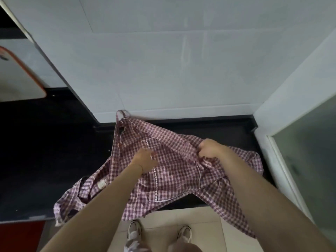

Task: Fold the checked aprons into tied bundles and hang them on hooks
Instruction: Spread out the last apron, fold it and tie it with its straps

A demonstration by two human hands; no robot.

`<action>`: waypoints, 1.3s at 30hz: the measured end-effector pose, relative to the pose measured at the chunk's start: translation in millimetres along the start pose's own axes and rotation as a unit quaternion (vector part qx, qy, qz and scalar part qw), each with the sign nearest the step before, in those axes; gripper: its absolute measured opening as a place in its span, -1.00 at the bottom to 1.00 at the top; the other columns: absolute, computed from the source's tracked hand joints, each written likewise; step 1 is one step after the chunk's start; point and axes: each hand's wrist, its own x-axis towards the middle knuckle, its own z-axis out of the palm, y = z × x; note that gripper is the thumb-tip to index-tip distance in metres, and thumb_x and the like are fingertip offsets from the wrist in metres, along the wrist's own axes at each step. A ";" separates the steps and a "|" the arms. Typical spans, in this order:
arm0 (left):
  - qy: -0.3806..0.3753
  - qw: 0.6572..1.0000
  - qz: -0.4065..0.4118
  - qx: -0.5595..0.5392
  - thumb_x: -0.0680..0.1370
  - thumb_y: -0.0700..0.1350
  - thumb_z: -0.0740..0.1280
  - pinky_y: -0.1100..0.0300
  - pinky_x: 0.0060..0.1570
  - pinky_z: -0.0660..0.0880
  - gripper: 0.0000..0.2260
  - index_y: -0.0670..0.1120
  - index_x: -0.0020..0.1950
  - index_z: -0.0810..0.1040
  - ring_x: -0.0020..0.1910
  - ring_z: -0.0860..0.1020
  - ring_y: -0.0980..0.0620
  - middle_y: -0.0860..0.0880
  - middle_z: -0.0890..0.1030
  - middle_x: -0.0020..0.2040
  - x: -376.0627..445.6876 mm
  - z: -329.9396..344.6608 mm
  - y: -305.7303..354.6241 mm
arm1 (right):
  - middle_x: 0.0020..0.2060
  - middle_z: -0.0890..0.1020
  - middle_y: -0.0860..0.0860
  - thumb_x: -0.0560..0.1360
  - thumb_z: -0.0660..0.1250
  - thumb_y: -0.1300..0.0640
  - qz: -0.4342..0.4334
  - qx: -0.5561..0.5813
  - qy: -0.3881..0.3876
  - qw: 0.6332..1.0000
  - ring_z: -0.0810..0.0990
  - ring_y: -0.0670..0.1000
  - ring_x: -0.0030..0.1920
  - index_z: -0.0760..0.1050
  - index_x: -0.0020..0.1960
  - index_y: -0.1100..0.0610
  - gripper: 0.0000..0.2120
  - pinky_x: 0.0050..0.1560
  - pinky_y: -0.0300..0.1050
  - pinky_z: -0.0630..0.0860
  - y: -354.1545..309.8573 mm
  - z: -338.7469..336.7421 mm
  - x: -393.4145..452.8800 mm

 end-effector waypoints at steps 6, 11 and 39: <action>-0.078 0.991 -0.034 0.108 0.63 0.09 0.25 -0.11 0.48 0.24 -0.40 0.03 0.62 0.13 0.56 0.06 -0.29 -0.15 -0.08 0.62 0.6 33.9 -0.4 | 0.20 0.56 0.27 0.59 0.19 0.20 0.165 0.146 0.427 0.877 0.57 0.29 0.17 0.54 0.21 0.26 -0.73 0.03 0.06 0.52 38.5 -69.7 -17.6; -0.053 0.989 -0.046 0.133 0.61 0.05 0.15 0.00 0.19 0.53 -0.63 -0.12 0.22 0.60 0.10 0.56 -0.11 -0.14 0.53 0.23 3.1 20.8 7.0 | 0.29 0.43 0.25 0.62 0.21 0.15 0.090 0.139 0.400 0.901 0.53 0.30 0.20 0.38 0.34 0.27 -0.67 0.07 0.11 0.49 29.9 -49.4 -5.3; 0.121 0.962 -0.065 0.237 0.57 -0.28 0.29 0.11 -0.12 0.50 -0.78 -0.14 0.20 0.54 -0.03 0.55 -0.06 -0.11 0.56 0.10 49.4 15.5 33.3 | 0.09 0.62 0.08 0.59 0.32 0.14 0.043 -0.152 0.154 0.975 0.63 0.08 0.02 0.50 0.25 0.12 -0.75 0.02 -0.05 0.55 67.6 30.8 38.8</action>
